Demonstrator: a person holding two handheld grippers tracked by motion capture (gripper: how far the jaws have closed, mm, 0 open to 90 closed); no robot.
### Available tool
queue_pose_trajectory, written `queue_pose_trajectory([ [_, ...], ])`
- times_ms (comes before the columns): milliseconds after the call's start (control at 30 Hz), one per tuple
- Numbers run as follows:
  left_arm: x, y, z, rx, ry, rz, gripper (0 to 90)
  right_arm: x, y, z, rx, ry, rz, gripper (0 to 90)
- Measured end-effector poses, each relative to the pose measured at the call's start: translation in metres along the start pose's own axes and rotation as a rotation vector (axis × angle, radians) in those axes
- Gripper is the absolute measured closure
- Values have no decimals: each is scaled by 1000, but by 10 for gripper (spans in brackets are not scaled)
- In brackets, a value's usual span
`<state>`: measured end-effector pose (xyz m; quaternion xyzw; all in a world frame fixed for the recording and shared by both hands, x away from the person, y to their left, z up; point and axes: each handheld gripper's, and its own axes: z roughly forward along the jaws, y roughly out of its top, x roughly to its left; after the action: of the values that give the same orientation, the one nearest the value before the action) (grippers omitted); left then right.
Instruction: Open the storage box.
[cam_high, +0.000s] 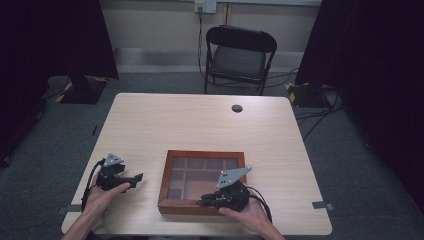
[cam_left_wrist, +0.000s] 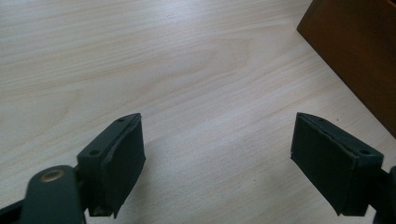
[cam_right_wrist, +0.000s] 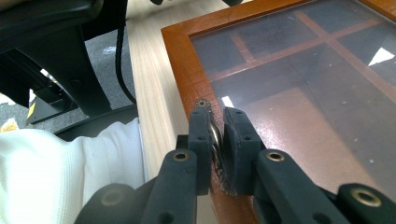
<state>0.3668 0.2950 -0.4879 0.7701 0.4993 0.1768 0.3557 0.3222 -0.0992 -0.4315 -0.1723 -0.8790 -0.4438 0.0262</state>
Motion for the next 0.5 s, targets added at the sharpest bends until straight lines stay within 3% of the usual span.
queue_pose_trajectory([
  [367,-8,4,-3,-26,-15,26,163,-2,5,-6,-5,15,1,824],
  [500,-10,5,-4,-36,-29,18,162,-2,7,-8,-8,16,3,825],
])
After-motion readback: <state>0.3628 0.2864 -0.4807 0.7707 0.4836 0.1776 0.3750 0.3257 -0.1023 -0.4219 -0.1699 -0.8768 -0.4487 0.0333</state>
